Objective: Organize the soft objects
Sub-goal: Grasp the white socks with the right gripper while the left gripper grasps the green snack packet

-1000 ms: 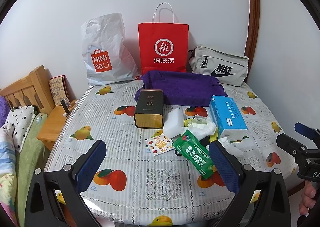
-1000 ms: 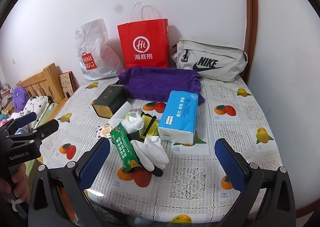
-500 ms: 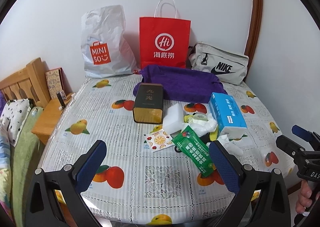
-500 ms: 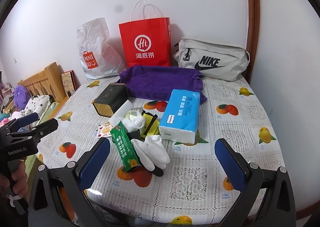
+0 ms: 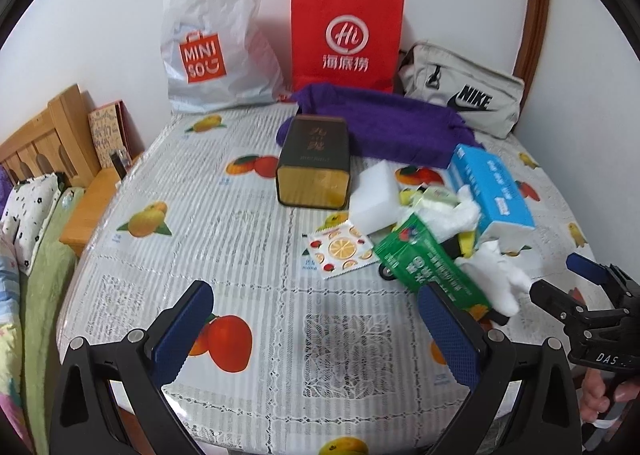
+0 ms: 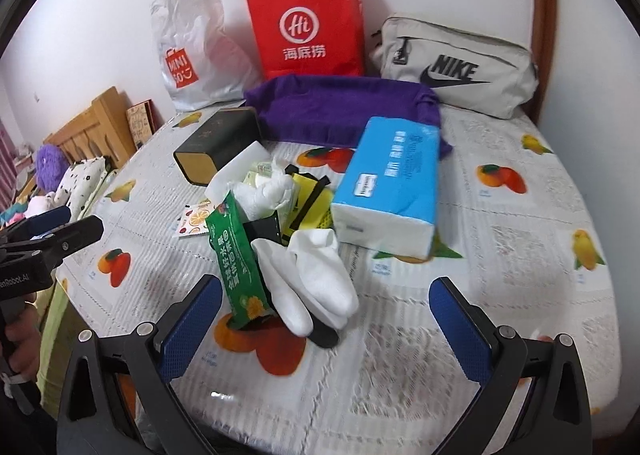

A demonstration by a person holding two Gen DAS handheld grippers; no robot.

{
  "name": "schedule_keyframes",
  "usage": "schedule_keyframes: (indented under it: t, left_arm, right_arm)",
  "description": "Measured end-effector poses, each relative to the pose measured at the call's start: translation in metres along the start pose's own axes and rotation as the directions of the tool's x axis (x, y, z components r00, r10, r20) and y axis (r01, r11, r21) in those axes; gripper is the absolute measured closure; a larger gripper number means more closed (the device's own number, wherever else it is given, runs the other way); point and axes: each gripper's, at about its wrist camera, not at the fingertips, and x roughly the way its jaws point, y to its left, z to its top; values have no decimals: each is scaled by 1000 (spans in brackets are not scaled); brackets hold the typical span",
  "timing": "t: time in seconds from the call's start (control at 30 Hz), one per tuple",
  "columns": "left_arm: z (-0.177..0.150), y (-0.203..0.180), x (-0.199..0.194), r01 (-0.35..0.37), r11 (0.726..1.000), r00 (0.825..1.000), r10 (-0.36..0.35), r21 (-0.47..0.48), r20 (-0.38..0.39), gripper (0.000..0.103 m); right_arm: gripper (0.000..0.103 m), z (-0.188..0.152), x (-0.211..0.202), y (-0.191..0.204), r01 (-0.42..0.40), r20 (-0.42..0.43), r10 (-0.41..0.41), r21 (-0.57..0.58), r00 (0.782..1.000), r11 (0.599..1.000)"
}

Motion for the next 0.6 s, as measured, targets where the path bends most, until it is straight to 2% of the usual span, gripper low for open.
schedule_keyframes:
  t: [0.23,0.37,0.43,0.5,0.53,0.6]
  left_arm:
    - [-3,11,32,7,1000,999,-8,-19,-47,0]
    - [-5,15,49,8,1000,997,-10,-24,-77,1]
    - [-6,16,57,21,999,995,-24,-32,-99,1]
    - [-6,17,63,27,999,993,-32,-43,-110,1]
    - [-6,16,66,28,999,993,-32,-44,-114,1]
    - [-6,14,71,32,999,992,-37,-43,-121,1]
  right_arm:
    - [1,2,42,3,-12,-60,9,-49,998,999]
    - [7,1,62,-3,-21,-89,18,-36,996,999]
    - [16,2,71,-7,-33,-95,31,-20,995,999]
    - [30,4,79,-9,-83,-98,82,-13,992,996]
    - [33,4,80,-9,-110,-97,108,-13,989,994]
    - [53,4,83,-7,-144,-99,141,-24,985,989]
